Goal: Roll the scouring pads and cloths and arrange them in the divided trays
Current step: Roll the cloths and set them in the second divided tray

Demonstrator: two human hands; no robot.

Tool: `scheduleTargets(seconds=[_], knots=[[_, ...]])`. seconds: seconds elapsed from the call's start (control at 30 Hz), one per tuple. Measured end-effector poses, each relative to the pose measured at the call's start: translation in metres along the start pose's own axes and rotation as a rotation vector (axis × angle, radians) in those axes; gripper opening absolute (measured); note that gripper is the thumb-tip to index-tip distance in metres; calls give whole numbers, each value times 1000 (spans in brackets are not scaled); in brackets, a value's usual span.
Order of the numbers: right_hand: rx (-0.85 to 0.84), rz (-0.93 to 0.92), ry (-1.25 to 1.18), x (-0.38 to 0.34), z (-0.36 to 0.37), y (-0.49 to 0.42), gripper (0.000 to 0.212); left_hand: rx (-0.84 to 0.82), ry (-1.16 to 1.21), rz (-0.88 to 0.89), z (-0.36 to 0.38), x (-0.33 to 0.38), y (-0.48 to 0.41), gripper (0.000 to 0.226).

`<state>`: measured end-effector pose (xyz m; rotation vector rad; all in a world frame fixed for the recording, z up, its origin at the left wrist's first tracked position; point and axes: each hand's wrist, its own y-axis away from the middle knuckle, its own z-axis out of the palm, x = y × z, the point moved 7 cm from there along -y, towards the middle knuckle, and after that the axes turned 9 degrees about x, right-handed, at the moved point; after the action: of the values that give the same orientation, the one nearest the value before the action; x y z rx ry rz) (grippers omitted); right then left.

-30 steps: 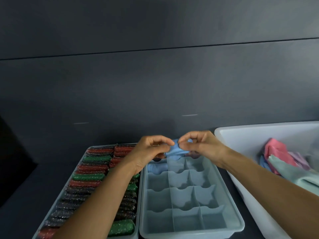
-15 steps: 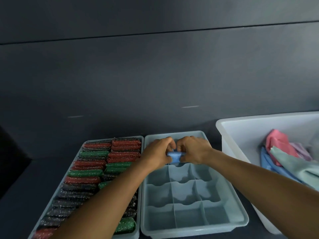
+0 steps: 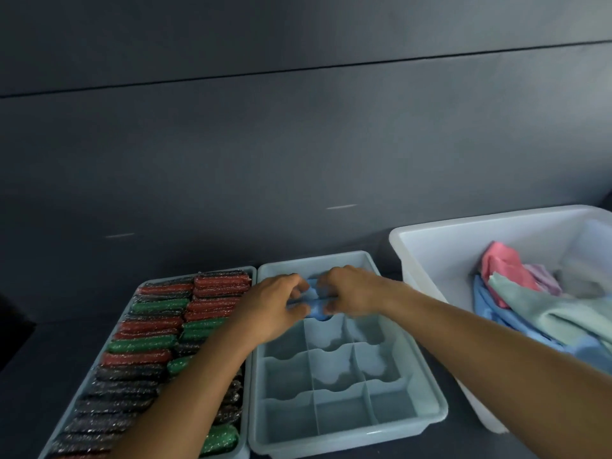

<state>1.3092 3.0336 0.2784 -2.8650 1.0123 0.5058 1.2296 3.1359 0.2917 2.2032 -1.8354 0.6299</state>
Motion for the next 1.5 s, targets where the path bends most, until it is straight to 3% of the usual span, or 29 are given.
scheduleTargets(seconds=[0.1, 0.23, 0.3, 0.37, 0.43, 0.53, 0.67, 0.8, 0.93, 1.03, 1.13, 1.23, 1.3, 1.4, 1.43, 1.5], knots=[[242, -59, -144, 14, -51, 31, 22, 52, 110, 24, -7, 21, 9, 30], [587, 116, -261, 84, -115, 78, 8, 118, 239, 82, 0, 65, 13, 21], [488, 268, -96, 126, -112, 93, 8, 101, 278, 103, 10, 88, 12, 23], [169, 371, 60, 158, -80, 103, 6, 98, 321, 113, 19, 105, 11, 22], [-87, 379, 56, 172, -46, 110, 16, 88, 356, 108, 26, 118, 11, 20], [-160, 366, 104, 180, -23, 115, 36, 72, 388, 98, 32, 130, 13, 21], [-174, 355, 46, 168, -15, 118, 23, 84, 427, 77, 30, 135, 17, 19], [97, 406, -63, 174, -69, 126, 29, 152, 540, 33, 20, 134, 18, 12], [479, 350, -583, 142, -139, 143, 17, 234, 825, 46, -3, 160, 24, 11], [663, 256, -767, 96, -175, 151, 22, 211, 1028, 90, -19, 190, 24, 18], [619, 86, -937, 46, -187, 149, 53, 177, 1125, 152, -28, 211, 19, 54], [507, 16, -1006, 20, -184, 150, 74, 323, 1163, 144, -46, 201, 13, 41], [661, -58, -1032, 17, -191, 155, 62, 407, 1188, 99, -55, 184, 11, 20], [1056, -65, -1035, 29, -204, 170, 29, 414, 1251, 29, -65, 166, 13, 15], [1071, -38, -1042, 33, -203, 168, 26, 405, 1250, 29, -67, 163, 14, 15], [859, 21, -1033, 30, -193, 154, 44, 365, 1238, 52, -71, 162, 17, 18]])
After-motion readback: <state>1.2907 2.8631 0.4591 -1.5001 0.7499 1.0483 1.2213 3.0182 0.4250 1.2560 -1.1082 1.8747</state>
